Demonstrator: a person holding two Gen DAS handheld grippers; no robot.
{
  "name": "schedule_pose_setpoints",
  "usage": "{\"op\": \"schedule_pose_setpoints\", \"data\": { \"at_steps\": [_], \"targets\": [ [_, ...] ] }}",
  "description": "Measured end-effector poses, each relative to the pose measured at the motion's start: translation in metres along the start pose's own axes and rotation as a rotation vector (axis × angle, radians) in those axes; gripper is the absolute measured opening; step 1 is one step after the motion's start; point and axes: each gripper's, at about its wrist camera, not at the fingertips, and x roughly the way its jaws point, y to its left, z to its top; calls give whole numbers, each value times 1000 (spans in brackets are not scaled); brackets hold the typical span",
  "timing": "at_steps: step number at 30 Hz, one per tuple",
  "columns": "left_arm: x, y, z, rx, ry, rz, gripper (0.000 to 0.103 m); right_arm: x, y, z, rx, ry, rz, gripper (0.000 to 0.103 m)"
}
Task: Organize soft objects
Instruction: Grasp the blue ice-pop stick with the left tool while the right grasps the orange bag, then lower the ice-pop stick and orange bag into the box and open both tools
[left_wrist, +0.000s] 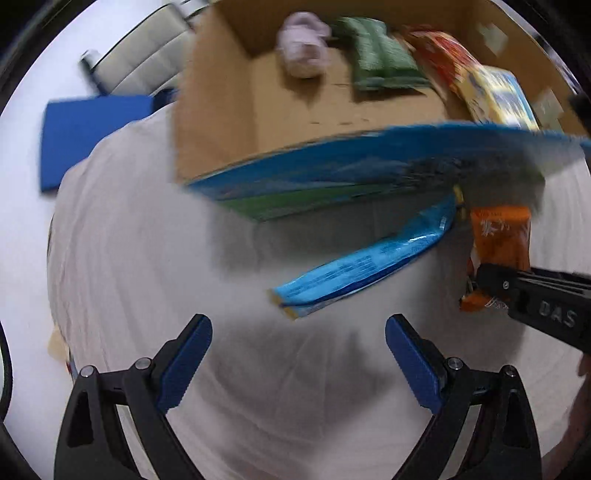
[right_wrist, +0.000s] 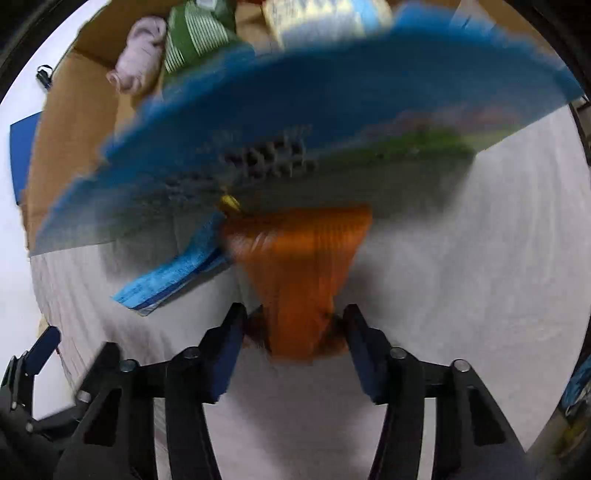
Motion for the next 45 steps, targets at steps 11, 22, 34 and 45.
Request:
{"op": "schedule_pose_setpoints", "data": {
  "at_steps": [11,22,34,45],
  "targets": [
    [42,-67,36,319,65,25,60,-17,-37,-28,-76,4,-82,35],
    [59,-40,-17,-167,360,-391,30,7,-36,-13,-71,84,-69,53],
    [57,-73,-51,-267,383,-425,29,30,-46,-23,-114,208,-108,43],
    [-19,-77,-41,-305,183,-353,17,-7,-32,-56,-188,102,-165,36]
  ]
}}
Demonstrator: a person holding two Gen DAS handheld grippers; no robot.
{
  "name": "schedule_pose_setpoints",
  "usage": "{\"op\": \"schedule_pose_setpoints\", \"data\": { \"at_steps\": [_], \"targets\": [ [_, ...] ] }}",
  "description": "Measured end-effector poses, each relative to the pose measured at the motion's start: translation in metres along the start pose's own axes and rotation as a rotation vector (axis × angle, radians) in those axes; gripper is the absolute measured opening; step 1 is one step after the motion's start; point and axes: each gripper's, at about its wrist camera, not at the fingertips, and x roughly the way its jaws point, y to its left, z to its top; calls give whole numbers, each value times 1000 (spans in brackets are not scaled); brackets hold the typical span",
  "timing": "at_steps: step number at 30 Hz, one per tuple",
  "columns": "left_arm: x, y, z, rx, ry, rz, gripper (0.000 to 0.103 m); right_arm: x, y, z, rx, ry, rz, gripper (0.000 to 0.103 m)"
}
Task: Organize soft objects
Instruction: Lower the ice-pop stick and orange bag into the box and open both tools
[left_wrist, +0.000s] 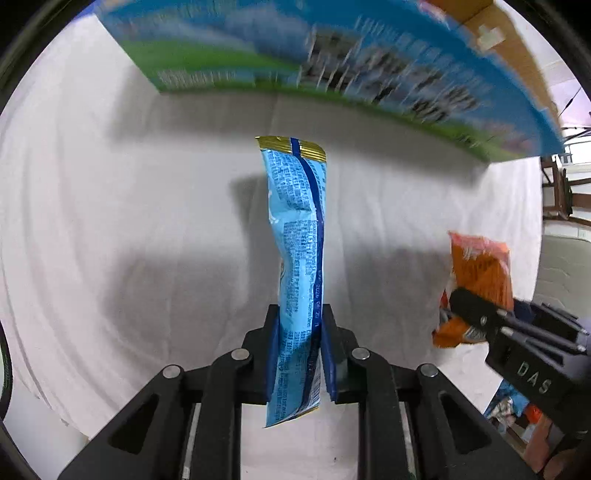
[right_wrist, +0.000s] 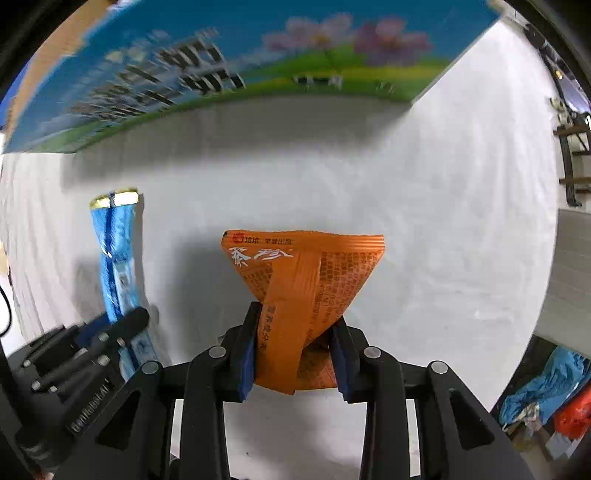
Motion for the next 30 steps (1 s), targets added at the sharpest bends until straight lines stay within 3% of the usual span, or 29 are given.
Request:
{"op": "schedule_pose_setpoints", "data": {
  "at_steps": [6,14,21,30],
  "targets": [
    [-58,-26,-13,47,-143,-6,17,-39,-2,-19,-29,-74,9,35],
    [-145,-20,-6,100,-290,-45,17,-112,-3,-38,-62,-187,58,35],
    [-178,-8,2,119,-385,-50,17,-182,-3,-43,-80,-292,77,35],
    [-213,-4,9,125,-452,-68,17,-230,-1,-38,-89,-366,95,35]
  ]
}}
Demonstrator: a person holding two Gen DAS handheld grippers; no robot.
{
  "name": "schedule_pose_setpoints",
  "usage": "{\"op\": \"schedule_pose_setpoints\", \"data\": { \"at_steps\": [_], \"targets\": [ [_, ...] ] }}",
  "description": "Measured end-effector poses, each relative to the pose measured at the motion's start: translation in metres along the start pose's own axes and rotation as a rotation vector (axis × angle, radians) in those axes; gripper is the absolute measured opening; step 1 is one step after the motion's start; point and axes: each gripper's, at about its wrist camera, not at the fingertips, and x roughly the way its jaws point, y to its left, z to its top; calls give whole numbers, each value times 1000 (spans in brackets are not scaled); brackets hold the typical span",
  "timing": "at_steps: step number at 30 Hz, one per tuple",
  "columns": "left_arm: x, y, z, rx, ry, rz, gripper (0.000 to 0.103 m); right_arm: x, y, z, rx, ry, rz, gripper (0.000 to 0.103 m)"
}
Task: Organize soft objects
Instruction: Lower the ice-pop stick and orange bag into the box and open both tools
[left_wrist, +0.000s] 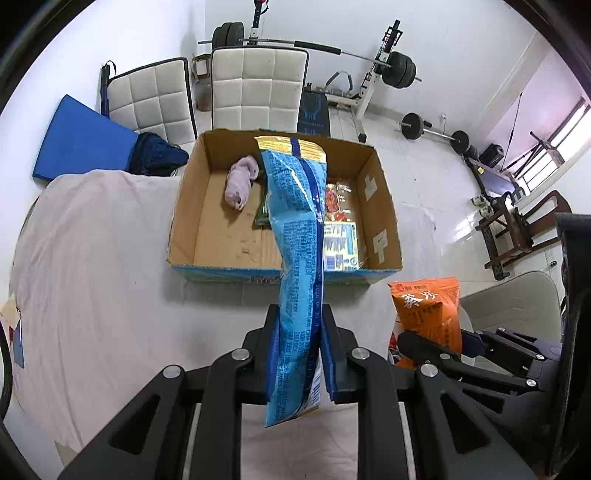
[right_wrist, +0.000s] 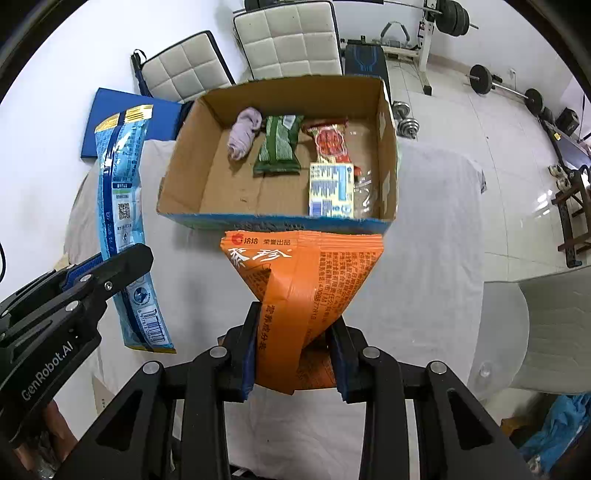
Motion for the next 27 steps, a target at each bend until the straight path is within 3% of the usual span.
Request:
{"op": "schedule_pose_setpoints", "data": {
  "at_steps": [8,17,27],
  "targets": [
    [6,10,26,-26,-9,-11,17,4,1,24,6,-20,16,35],
    [47,37,88,-25,19,-20,17,25,4,92,10,-46,15,35],
    [115,56,143,-16,103,-18,17,106,9,160,27,59,26,35]
  ]
}}
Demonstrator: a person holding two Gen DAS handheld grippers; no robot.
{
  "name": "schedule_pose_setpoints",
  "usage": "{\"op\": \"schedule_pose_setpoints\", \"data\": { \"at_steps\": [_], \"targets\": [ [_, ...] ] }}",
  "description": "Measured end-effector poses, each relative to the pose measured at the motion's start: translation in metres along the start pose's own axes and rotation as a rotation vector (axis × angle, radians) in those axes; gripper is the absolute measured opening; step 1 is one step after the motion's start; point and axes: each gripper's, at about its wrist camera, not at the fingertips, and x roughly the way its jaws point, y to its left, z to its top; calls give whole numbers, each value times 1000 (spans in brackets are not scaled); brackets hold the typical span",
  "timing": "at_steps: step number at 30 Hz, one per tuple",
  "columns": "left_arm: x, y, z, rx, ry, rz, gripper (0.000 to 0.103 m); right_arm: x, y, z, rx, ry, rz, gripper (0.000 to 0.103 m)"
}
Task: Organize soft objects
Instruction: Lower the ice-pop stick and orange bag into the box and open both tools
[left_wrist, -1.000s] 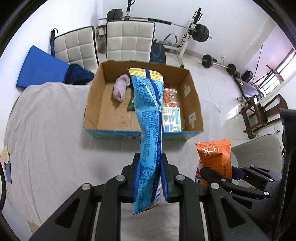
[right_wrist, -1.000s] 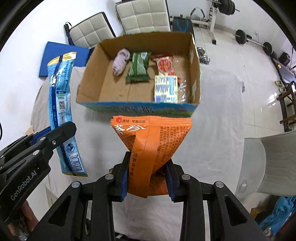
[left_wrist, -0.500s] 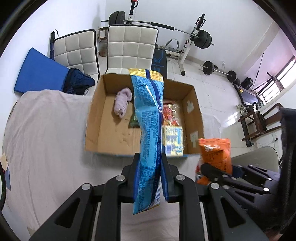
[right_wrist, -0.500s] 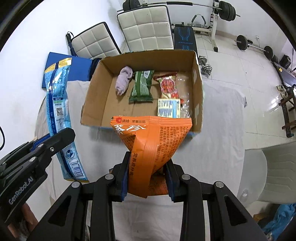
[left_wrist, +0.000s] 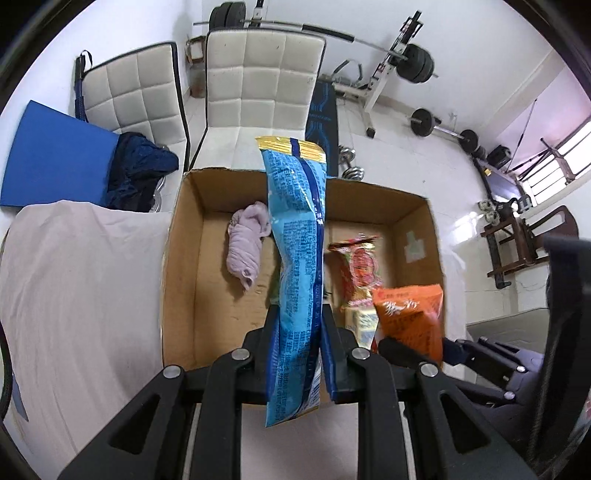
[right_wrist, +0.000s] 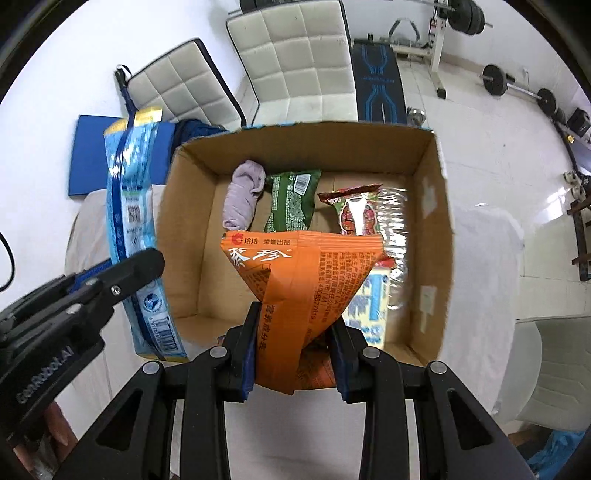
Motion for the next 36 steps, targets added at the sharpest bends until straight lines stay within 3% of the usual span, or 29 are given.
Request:
{"op": "schedule_pose_setpoints", "data": {
  "at_steps": [6,18,25,30,36],
  "targets": [
    [51,18,10,-51,124,-33,18,63,-5,16,29,90,2,35],
    [113,41,-5,-106,263,-30,18,133,-4,16,24,189,11,35],
    [118,43,-11,-87,263,-8,19,153,2,12,-1,217,-1,36],
    [113,42,-9,-75,242,52,23,158,6,15,3,224,-18,38],
    [101,40,-8,-60,211,82,29,147,0,23,-4,202,-51,48]
  ]
}}
